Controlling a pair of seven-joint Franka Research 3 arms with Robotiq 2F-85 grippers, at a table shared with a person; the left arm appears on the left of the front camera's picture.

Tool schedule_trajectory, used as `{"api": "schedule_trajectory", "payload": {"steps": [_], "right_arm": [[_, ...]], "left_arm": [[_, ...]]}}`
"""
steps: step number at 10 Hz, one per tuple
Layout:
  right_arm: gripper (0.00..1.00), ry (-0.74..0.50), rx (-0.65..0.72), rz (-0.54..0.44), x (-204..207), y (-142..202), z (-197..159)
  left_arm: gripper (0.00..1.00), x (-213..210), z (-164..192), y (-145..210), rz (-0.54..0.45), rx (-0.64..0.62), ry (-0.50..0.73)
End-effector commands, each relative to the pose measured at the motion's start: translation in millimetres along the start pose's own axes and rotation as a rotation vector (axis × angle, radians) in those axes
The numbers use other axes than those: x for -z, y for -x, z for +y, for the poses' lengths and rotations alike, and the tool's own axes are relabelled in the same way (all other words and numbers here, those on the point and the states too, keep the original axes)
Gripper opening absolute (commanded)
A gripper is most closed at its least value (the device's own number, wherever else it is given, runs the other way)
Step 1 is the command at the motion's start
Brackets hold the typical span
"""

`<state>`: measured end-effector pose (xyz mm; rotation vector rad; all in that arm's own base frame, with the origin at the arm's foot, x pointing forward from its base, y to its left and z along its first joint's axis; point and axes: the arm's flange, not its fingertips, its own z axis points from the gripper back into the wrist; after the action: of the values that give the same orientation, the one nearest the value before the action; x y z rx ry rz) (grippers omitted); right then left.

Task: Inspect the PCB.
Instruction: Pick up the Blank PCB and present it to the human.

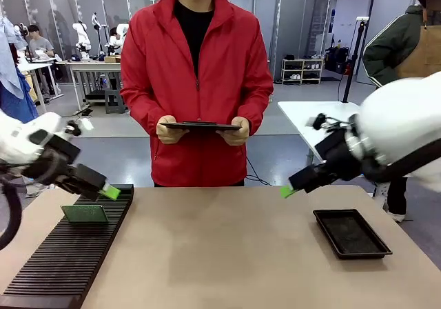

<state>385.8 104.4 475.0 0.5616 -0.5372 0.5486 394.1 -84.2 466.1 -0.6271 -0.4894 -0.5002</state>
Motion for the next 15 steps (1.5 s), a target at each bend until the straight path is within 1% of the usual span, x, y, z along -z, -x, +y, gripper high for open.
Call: {"api": "schedule_trajectory", "payload": {"steps": [1,2,3,4,5,6,7,8,9,11,12,13,15], "right_arm": [[1.0,-0.222,0.116,-0.056,-31.1,20.7,-44.9],[1.0,-0.306,0.179,-0.101,-46.9,33.8,-64.9],[1.0,-0.359,0.213,-0.152,-62.5,50.8,-80.7],[1.0,-0.385,0.257,-0.194,-76.2,68.2,-98.1],[1.0,-0.394,0.319,-0.219,-86.9,90.7,-111.0],[1.0,-0.406,0.348,-0.253,-98.8,111.3,-122.0],[1.0,-0.41,0.361,-0.307,-112.6,132.8,-131.7],[1.0,-0.398,0.397,-0.357,-126.2,154.6,-145.5],[1.0,-0.392,0.454,-0.403,-141.2,180.0,-164.1],[1.0,-0.421,0.493,-0.505,-164.9,212.0,-185.6],[1.0,-0.42,0.505,-0.542,-171.6,223.5,-188.6],[1.0,-0.413,0.517,-0.559,-174.8,233.4,-188.3],[1.0,-0.399,0.514,-0.558,-175.0,237.6,-188.3]], "left_arm": [[1.0,-27.2,38.1,17.1,-0.042,-0.108,0.206],[1.0,-41.7,53.9,30.6,-0.079,-0.14,0.282],[1.0,-56.8,68.3,48.6,-0.128,-0.168,0.331],[1.0,-73.7,82.5,67.6,-0.196,-0.199,0.361],[1.0,-96.3,90.7,89.7,-0.231,-0.259,0.379],[1.0,-117.0,98.1,109.5,-0.239,-0.306,0.395],[1.0,-138.1,112.9,132.7,-0.3,-0.358,0.396],[1.0,-154.6,128.3,158.5,-0.339,-0.372,0.4],[1.0,-174.1,139.7,183.1,-0.408,-0.39,0.4],[1.0,-192.4,152.1,204.0,-0.45,-0.418,0.386],[1.0,-197.3,158.5,211.3,-0.462,-0.432,0.379],[1.0,-200.8,166.9,220.9,-0.469,-0.481,0.359],[1.0,-202.0,168.7,225.2,-0.472,-0.473,0.337]]}}
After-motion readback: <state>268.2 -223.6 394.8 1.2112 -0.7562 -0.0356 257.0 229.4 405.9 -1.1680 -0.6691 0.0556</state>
